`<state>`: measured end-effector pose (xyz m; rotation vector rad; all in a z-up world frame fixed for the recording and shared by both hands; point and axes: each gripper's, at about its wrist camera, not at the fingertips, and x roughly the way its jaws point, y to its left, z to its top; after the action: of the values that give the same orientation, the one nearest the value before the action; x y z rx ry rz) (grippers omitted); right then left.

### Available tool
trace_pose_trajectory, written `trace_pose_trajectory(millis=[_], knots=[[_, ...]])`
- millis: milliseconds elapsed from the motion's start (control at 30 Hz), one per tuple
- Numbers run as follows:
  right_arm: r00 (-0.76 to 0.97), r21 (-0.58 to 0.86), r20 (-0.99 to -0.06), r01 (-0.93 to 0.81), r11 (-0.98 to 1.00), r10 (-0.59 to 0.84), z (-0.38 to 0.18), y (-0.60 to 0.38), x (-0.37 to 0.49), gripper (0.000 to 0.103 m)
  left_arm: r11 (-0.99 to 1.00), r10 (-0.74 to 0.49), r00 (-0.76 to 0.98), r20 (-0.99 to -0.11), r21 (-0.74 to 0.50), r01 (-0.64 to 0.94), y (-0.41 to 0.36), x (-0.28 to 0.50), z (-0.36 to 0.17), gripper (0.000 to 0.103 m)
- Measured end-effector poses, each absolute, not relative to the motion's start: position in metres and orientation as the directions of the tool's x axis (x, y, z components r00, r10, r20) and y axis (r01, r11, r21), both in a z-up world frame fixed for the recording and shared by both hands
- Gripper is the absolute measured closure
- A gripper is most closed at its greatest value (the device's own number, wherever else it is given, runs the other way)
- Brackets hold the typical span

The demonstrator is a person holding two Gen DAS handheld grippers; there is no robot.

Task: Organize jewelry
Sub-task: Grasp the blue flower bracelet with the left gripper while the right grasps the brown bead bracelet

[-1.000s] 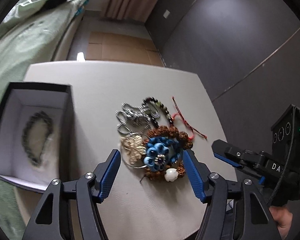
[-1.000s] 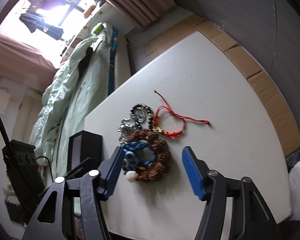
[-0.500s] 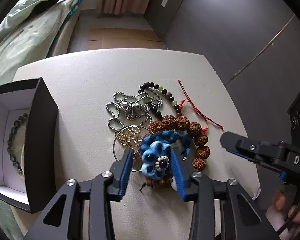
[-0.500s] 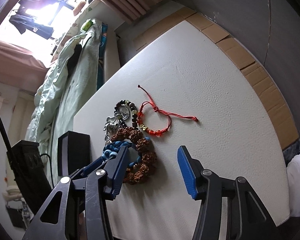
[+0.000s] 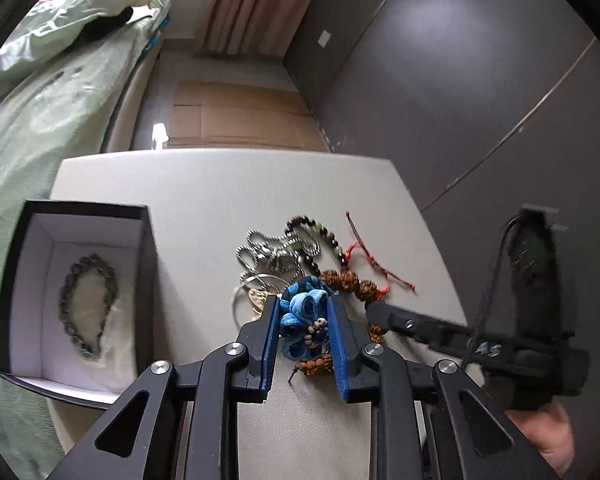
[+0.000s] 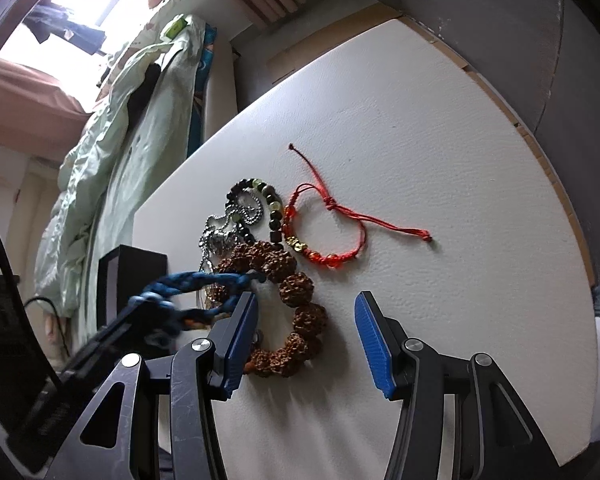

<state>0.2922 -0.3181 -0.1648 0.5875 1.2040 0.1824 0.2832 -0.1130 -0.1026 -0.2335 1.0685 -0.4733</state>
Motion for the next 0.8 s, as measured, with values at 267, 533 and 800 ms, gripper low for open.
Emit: trace_pose_trajectory(millis=[267,533,800], knots=[[0.334,0.403,-0.874,0.091,0.910,0.354,-0.165,-0.293,0.298,0.080,0.868,-0.496,0.433,-0.752,-0.433,0.243,-0.089,0.283,-0.086,0.078],[0.433,0.449,-0.804,-0.009,0.894,0.408,-0.137,-0.285,0.286,0.082,0.869,-0.491,0.498,-0.715,-0.443,0.222,-0.060,0.278,-0.064,0.078],[0.542,0.477,-0.701,-0.128,0.869,0.464,-0.097,-0.276,0.267,0.082,0.882,-0.457,0.542,-0.706,-0.438,0.173,-0.025,0.275,-0.055,0.078]])
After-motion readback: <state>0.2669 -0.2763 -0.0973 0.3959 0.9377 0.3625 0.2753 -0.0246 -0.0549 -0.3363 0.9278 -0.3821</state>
